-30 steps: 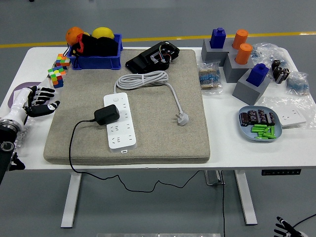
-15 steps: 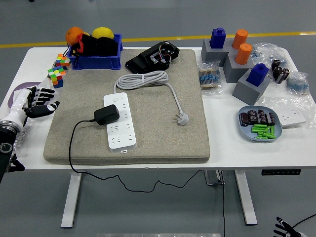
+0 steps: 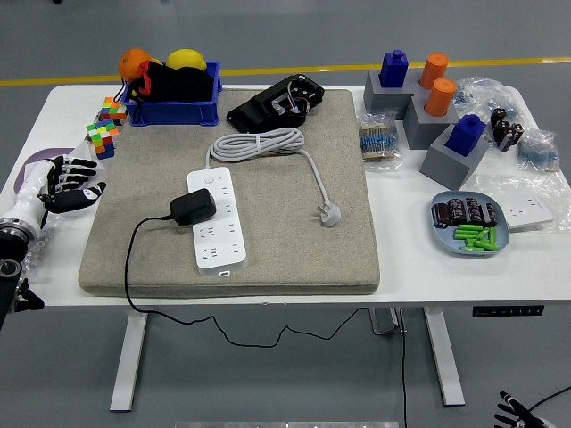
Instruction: Press the white button,pick up the black plug,place it near the board,insert it into the board
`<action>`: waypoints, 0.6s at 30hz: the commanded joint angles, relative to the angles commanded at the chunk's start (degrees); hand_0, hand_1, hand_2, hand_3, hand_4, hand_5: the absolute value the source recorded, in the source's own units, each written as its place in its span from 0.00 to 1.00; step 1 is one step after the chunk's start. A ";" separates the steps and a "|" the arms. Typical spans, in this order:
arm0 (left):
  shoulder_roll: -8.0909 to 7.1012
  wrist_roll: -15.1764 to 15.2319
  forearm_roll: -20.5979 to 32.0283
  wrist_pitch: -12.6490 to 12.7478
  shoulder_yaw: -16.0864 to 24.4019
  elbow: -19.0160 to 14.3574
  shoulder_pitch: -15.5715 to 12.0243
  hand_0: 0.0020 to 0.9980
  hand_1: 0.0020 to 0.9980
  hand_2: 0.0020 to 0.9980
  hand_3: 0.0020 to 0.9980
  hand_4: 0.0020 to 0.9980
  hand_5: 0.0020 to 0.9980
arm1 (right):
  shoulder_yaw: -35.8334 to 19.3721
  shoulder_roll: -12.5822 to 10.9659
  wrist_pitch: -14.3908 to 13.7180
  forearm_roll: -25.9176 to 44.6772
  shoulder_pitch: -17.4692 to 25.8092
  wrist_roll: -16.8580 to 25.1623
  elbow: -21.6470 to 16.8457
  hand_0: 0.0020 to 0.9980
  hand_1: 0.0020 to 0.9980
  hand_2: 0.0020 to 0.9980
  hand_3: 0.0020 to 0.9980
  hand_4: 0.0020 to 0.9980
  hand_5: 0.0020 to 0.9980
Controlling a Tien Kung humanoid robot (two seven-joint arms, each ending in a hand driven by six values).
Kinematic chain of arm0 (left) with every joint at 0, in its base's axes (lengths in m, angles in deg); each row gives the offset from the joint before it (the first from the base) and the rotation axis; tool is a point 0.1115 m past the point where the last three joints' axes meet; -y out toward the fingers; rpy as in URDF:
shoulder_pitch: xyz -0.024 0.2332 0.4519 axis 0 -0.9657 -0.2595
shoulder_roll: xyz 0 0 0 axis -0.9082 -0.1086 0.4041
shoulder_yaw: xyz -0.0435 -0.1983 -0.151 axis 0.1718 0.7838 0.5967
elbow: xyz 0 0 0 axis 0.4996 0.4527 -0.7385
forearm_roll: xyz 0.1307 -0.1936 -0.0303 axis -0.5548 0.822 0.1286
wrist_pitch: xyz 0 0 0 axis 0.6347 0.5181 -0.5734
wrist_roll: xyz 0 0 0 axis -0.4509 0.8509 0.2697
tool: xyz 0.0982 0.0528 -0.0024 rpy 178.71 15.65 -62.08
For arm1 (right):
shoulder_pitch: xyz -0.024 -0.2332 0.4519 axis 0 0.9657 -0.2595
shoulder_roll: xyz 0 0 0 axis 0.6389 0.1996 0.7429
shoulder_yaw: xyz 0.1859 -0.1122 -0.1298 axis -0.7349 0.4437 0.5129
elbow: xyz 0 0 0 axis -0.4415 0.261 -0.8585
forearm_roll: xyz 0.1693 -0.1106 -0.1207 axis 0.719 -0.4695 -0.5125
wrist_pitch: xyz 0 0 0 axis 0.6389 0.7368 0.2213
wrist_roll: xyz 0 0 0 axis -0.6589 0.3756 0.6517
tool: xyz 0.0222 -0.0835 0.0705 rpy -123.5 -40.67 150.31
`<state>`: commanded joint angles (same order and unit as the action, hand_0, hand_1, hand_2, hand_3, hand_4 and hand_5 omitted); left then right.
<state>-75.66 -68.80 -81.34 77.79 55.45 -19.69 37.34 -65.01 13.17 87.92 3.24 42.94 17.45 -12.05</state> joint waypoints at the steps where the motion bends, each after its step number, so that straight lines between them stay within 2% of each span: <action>1: 0.01 -0.01 -0.02 0.01 0.07 -0.06 0.00 0.75 0.72 0.65 0.61 0.73 0.00 | 0.01 -0.01 0.01 0.00 0.00 -0.01 0.00 0.81 0.71 0.69 0.66 0.76 0.57; 18: 0.14 0.06 -0.02 0.18 -0.15 -0.91 -0.09 0.76 0.72 0.64 0.61 0.72 0.00 | 0.06 -0.05 0.03 0.11 -0.14 0.07 0.00 0.81 0.71 0.69 0.66 0.76 0.58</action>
<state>-75.52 -68.74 -81.35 77.98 55.30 -20.61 37.24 -64.95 13.12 87.95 3.35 42.81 17.53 -12.05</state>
